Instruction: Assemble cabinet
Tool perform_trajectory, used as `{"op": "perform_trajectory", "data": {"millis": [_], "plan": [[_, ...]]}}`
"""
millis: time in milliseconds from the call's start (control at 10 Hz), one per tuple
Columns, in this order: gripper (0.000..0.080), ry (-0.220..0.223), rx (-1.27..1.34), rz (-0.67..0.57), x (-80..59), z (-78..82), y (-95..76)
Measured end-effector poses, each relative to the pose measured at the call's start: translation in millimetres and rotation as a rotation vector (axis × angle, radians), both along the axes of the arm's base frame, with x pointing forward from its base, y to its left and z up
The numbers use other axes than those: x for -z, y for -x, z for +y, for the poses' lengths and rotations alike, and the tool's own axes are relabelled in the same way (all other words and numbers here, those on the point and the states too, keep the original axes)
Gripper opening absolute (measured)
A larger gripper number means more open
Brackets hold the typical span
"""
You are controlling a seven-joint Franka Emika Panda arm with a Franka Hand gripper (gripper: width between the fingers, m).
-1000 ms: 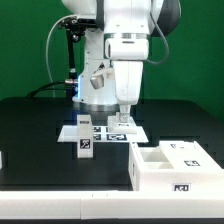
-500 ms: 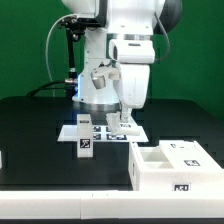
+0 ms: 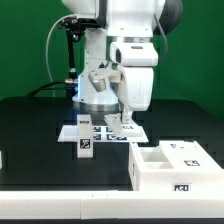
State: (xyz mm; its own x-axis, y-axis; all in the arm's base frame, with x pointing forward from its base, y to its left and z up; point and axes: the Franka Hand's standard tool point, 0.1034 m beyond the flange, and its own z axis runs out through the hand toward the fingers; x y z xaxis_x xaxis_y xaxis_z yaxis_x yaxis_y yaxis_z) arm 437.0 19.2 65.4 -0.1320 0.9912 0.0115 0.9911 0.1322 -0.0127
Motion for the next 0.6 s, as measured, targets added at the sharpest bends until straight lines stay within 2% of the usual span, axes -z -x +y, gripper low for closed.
{"op": "perform_trajectory", "data": {"millis": [100, 200, 300, 400, 600], "plan": [[0.0067, -0.034, 0.000, 0.024, -3.0, -5.2, -2.3], [0.0067, -0.087, 0.025, 0.017, -4.7, -21.0, -4.2], [0.0067, -0.102, 0.037, 0.022, -3.3, -33.4, -2.6], [0.0067, -0.130, 0.064, 0.047, -3.6, -38.1, -0.3], [0.0067, -0.153, 0.119, 0.110, -10.9, -13.1, -2.2]]}}
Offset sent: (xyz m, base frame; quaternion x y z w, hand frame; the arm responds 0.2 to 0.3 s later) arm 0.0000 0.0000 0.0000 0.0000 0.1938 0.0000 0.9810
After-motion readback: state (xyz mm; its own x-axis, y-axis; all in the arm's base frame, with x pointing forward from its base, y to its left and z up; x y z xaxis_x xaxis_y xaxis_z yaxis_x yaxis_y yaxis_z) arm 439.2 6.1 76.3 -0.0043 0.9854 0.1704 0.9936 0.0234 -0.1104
